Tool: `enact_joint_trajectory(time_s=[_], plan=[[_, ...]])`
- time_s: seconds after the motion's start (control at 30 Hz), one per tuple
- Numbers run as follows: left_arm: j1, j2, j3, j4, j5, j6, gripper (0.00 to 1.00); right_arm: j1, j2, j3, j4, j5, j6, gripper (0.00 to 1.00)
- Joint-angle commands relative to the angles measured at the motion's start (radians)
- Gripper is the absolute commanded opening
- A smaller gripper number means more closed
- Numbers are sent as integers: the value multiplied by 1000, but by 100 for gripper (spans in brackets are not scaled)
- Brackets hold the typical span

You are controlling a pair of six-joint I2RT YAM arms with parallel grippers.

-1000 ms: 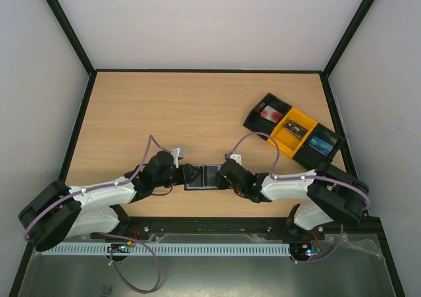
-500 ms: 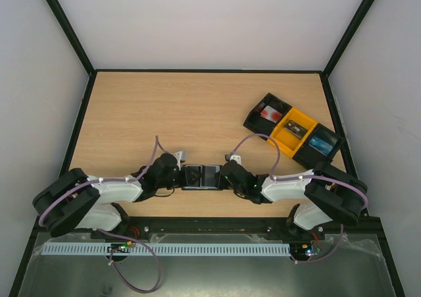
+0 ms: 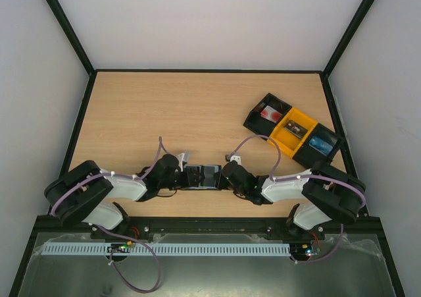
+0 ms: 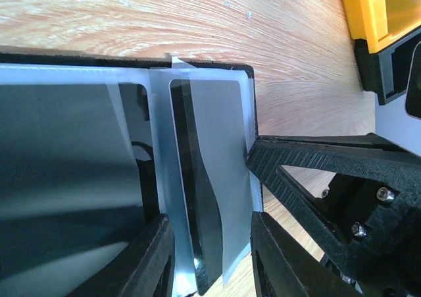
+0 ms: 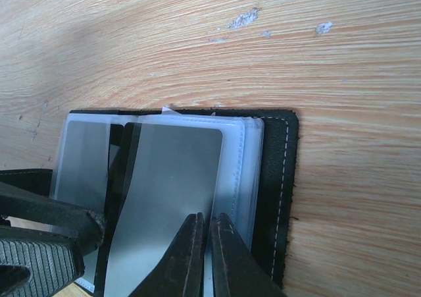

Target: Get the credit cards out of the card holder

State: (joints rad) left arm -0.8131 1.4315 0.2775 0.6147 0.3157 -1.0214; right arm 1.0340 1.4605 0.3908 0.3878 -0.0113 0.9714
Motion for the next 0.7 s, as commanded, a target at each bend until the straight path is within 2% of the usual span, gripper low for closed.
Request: enact_joint_trajectory(time_s=[0.0, 0.3, 0.5, 0.67], plan=[[2, 14, -7, 60, 25, -22, 35, -3, 19, -42, -49, -12, 11, 7], [0, 19, -1, 55, 25, -14, 21, -2, 38, -41, -34, -22, 15, 7], [0, 37, -4, 57, 22, -16, 23, -3, 42, -49, -24, -26, 18, 7], [0, 20, -1, 20, -7, -6, 30, -3, 42, -49, -26, -26, 16, 7]])
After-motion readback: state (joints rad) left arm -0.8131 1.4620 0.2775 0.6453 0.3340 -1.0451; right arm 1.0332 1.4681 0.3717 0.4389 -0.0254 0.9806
